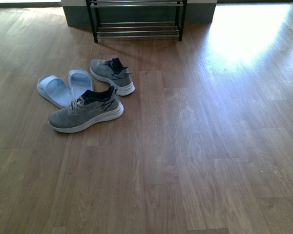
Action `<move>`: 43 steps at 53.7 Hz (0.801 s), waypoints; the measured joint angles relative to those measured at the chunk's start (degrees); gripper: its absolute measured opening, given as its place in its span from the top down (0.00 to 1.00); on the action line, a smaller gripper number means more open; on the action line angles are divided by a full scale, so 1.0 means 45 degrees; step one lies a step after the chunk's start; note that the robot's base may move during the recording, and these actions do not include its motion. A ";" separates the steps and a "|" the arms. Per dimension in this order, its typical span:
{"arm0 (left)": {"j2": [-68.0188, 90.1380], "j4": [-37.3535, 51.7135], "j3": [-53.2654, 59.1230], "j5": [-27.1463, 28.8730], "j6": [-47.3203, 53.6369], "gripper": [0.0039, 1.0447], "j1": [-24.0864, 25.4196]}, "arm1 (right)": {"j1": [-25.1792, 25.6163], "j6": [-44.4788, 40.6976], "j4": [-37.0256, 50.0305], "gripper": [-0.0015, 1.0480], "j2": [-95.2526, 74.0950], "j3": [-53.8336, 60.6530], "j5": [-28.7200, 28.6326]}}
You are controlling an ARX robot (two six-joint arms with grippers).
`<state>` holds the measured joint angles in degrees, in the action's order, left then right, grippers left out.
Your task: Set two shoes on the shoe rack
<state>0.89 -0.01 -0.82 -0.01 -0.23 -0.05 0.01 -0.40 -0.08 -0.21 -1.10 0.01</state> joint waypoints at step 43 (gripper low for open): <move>0.0000 0.0000 0.0000 0.0000 0.0000 0.09 0.0000 | 0.0000 0.0000 0.0000 0.09 0.0000 0.0000 0.0005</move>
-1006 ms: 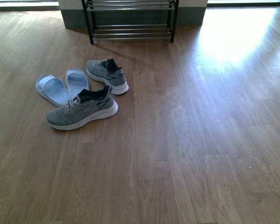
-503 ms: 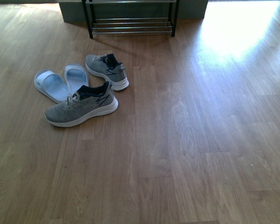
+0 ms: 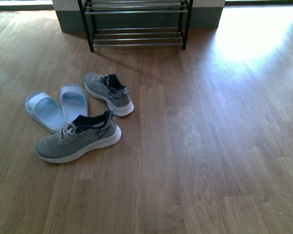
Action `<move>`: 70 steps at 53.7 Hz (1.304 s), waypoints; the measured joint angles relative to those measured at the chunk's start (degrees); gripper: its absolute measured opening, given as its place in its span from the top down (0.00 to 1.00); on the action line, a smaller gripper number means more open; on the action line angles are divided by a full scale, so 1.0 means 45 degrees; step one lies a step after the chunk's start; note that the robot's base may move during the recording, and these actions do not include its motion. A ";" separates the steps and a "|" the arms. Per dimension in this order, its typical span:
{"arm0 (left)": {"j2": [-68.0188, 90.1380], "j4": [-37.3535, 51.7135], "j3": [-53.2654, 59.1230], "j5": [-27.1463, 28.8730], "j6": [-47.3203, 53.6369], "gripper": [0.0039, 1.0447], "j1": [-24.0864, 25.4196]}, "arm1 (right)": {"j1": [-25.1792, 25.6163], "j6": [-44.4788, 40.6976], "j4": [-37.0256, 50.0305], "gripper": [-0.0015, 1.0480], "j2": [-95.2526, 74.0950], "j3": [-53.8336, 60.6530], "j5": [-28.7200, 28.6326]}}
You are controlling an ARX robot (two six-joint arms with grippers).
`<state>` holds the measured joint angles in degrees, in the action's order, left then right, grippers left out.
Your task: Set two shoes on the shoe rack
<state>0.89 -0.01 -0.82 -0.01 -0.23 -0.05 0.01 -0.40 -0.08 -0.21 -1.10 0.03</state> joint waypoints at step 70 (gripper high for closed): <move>1.5135 0.5644 -0.3322 0.3614 -1.4877 0.09 -0.2715 | 0.0000 0.0000 0.0000 0.09 -0.0010 0.0000 -0.0005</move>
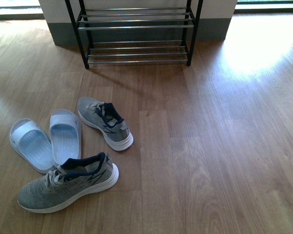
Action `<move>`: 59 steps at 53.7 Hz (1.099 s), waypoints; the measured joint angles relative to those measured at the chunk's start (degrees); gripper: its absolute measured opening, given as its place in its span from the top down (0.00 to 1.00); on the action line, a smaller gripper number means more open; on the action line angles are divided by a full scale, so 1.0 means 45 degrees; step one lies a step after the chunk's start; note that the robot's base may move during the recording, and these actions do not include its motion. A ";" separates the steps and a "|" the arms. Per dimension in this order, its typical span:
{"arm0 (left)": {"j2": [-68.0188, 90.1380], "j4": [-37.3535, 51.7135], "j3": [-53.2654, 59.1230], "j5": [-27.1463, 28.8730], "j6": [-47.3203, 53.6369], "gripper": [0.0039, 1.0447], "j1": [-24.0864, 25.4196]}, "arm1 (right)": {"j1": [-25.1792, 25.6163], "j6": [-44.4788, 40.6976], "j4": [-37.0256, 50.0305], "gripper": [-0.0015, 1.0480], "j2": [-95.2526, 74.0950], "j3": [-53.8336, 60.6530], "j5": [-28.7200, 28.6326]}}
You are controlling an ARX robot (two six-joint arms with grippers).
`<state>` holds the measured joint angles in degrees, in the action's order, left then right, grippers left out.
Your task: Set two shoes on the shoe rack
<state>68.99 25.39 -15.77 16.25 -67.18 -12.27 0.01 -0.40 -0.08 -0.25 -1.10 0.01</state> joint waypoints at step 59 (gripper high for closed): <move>1.7777 -0.0879 -0.9214 -0.3041 -0.6280 0.09 0.0359 | 0.0000 0.0000 0.0000 0.09 0.0000 0.0000 0.0000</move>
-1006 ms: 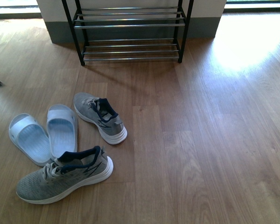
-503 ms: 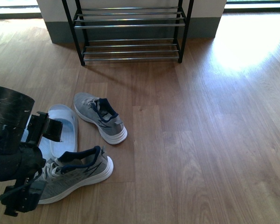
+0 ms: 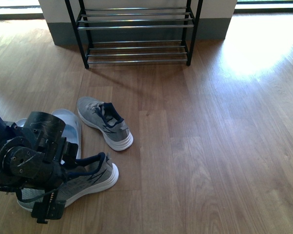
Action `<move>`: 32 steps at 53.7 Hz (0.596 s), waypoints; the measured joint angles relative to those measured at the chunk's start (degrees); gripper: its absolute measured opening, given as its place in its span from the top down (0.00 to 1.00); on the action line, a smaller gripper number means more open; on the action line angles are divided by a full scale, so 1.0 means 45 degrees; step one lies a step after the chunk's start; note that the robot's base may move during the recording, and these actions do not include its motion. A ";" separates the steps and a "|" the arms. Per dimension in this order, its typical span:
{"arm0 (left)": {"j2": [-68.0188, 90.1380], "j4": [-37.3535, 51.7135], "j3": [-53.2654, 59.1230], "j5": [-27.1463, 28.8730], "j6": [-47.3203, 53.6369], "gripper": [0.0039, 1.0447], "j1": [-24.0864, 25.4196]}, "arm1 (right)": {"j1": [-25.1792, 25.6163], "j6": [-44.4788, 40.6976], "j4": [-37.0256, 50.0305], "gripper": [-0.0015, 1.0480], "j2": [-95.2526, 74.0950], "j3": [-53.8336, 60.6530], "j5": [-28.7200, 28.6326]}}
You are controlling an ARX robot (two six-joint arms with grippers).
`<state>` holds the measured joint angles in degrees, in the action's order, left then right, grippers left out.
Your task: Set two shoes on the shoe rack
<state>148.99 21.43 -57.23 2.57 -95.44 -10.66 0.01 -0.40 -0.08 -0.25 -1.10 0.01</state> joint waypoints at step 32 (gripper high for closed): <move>0.1972 -0.2341 -0.2497 -0.0170 0.0665 0.40 0.0403 | 0.0000 0.0000 0.0000 0.09 0.0000 0.0000 0.0000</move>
<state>157.86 10.90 -68.47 1.80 -92.44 -8.84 0.01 -0.40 -0.08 -0.25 -1.10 0.01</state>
